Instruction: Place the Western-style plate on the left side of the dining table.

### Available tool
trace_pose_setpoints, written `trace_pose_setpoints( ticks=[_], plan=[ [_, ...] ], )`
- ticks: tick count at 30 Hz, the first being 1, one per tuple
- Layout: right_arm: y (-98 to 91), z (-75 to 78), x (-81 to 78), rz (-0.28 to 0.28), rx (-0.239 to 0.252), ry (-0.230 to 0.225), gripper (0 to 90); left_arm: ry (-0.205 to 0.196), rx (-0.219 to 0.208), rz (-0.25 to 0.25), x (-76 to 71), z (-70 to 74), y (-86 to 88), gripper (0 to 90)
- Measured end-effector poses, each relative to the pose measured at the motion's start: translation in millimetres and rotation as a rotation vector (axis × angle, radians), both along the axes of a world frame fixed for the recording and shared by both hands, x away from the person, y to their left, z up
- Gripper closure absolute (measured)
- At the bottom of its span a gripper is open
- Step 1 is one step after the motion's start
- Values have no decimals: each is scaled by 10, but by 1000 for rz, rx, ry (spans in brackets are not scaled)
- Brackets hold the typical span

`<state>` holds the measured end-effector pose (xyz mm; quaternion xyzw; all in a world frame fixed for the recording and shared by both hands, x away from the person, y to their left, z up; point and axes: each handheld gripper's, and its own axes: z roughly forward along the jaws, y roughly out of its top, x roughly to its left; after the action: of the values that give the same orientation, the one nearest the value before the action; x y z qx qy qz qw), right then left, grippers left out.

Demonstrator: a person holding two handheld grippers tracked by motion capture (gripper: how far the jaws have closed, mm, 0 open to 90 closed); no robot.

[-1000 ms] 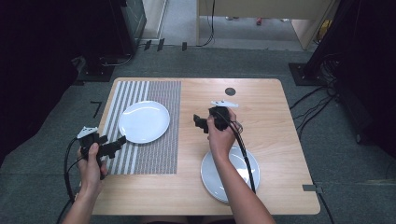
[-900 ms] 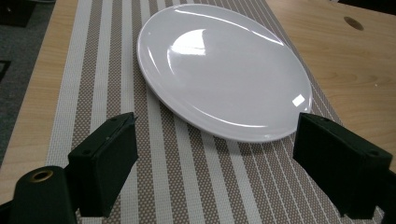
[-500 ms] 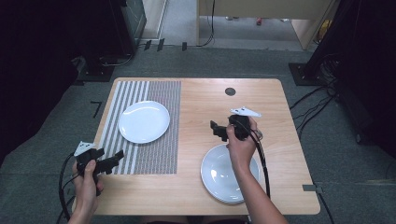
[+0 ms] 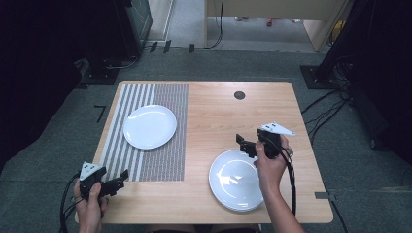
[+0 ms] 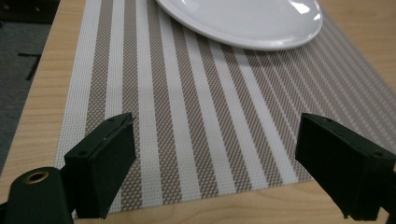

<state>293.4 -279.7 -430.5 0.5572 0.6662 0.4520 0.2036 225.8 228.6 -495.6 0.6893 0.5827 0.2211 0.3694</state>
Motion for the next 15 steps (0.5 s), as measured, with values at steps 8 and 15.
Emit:
trace_pose_setpoints(
  ticks=[8, 15],
  plan=[
    [-260, -139, -180, -36, -3, 13, 152, 19, 41, 8, -77, -122, 121, 119],
    [-571, -283, -323, -100, -3, 31, 152, 32, 50, 15, -112, -183, 214, 128]
  ],
)
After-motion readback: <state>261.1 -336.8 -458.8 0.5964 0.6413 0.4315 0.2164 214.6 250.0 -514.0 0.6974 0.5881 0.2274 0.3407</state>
